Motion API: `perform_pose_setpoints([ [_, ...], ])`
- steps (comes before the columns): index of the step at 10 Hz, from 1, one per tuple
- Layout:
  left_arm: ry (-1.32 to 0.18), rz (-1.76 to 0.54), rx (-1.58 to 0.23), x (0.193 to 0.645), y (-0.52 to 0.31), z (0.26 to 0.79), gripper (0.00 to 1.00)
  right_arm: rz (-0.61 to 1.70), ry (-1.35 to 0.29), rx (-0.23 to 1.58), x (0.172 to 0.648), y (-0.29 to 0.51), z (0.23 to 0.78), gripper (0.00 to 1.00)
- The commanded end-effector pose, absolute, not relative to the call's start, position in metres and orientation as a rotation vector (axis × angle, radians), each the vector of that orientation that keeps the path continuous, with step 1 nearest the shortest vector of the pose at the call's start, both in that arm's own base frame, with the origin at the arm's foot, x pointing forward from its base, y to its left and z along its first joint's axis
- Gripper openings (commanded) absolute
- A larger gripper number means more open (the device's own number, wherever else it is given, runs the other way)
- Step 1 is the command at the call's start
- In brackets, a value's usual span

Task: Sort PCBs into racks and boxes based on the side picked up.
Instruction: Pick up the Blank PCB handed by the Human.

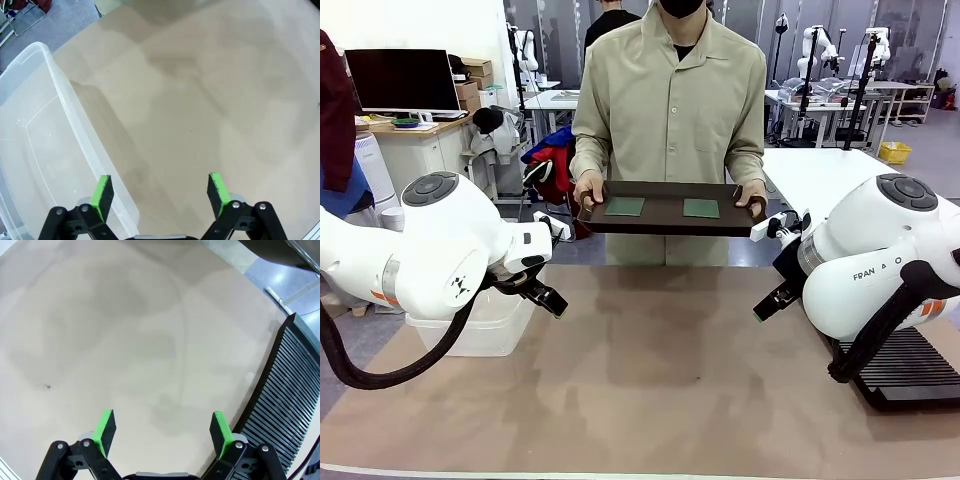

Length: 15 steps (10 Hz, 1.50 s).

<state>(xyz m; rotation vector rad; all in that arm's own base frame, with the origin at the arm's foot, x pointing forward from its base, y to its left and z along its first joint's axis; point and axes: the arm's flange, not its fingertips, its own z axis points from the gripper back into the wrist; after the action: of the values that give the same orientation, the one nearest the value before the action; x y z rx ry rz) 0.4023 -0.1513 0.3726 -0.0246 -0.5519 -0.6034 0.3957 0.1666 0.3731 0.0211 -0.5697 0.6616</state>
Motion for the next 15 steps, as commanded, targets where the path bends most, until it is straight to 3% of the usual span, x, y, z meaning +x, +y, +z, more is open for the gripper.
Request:
perform_pose_setpoints([
  [1,-0.485,-0.685,-0.044,0.39,-0.152,0.381,1.0,0.662,-0.57,0.021,0.396,0.167,0.373,1.0],
  [5,-0.375,-0.937,-0.15,0.379,-0.141,0.41,1.0,0.767,-0.428,0.194,0.385,0.162,0.403,1.0],
  [9,-0.41,-1.191,-0.311,0.352,-0.137,0.462,1.0,0.85,-0.34,0.322,0.37,0.161,0.462,1.0],
  [12,-0.487,-1.166,-0.239,0.339,-0.127,0.499,1.0,0.878,-0.416,0.363,0.361,0.138,0.512,1.0],
  [15,-0.584,-1.041,-0.289,0.332,-0.116,0.523,1.0,0.922,-0.505,0.305,0.355,0.121,0.546,1.0],
])
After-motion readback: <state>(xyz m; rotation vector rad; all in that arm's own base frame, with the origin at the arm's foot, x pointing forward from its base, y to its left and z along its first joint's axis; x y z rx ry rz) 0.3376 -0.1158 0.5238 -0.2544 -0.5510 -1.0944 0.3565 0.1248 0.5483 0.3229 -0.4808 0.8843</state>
